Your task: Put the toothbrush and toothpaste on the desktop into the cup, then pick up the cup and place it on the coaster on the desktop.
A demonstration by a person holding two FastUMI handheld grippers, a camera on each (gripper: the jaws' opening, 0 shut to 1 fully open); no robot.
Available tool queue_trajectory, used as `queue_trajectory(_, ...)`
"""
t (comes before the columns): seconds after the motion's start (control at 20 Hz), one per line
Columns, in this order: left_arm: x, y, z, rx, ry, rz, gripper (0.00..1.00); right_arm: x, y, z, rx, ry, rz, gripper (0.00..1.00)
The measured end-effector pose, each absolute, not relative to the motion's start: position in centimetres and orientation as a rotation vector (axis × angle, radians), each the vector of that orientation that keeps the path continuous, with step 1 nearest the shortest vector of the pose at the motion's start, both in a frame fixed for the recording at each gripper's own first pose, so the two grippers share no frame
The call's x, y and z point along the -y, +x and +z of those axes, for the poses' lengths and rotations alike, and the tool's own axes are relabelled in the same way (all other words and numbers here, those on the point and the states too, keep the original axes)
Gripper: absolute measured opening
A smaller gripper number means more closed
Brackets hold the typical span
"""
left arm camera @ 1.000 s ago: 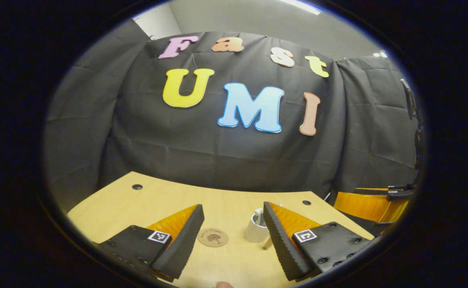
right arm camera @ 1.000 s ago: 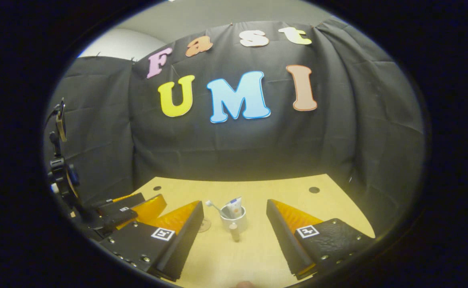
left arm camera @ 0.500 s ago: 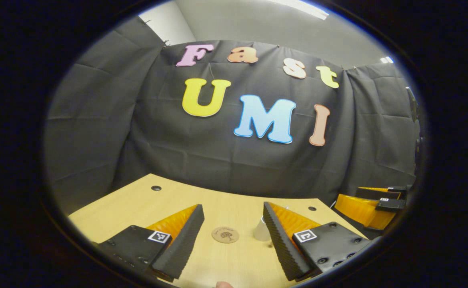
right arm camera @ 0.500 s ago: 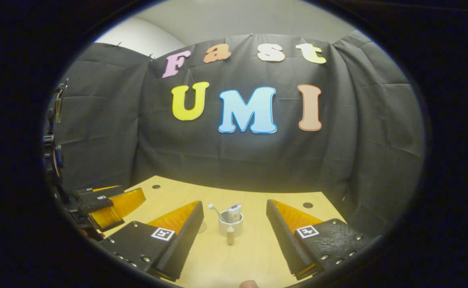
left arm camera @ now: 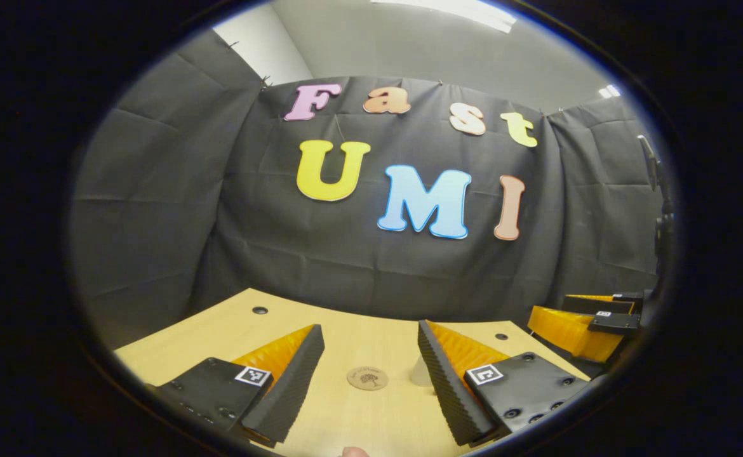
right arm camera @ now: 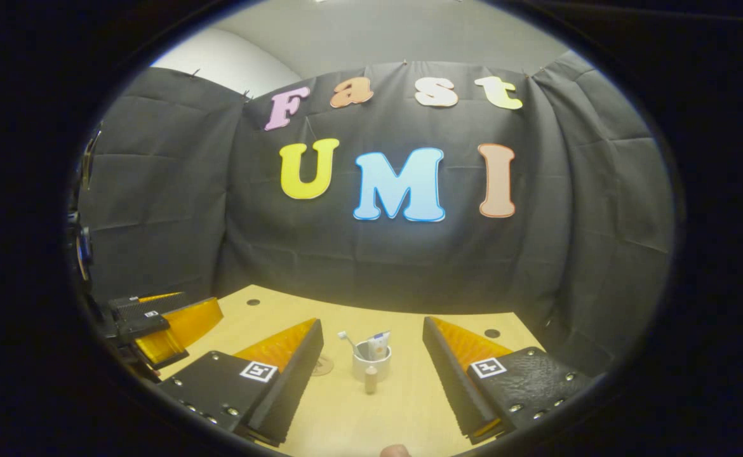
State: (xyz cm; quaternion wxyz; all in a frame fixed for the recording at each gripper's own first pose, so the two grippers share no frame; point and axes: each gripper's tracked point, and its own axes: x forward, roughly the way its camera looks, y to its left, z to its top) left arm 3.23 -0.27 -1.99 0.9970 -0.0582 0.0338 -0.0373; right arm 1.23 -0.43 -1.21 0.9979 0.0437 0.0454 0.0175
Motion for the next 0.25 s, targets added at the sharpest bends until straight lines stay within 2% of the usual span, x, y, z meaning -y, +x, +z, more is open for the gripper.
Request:
queue_trajectory(0.2,0.5,3.53,-1.54,-0.054,-0.119,-0.077,0.95,0.56,1.32,-1.26,-0.096,0.093,0.037,0.96)
queue_trajectory(0.25,0.5,3.58,-1.52,-0.054,-0.122,-0.078,0.96,0.62,1.38,-1.29,-0.096,0.095,0.036,0.94)
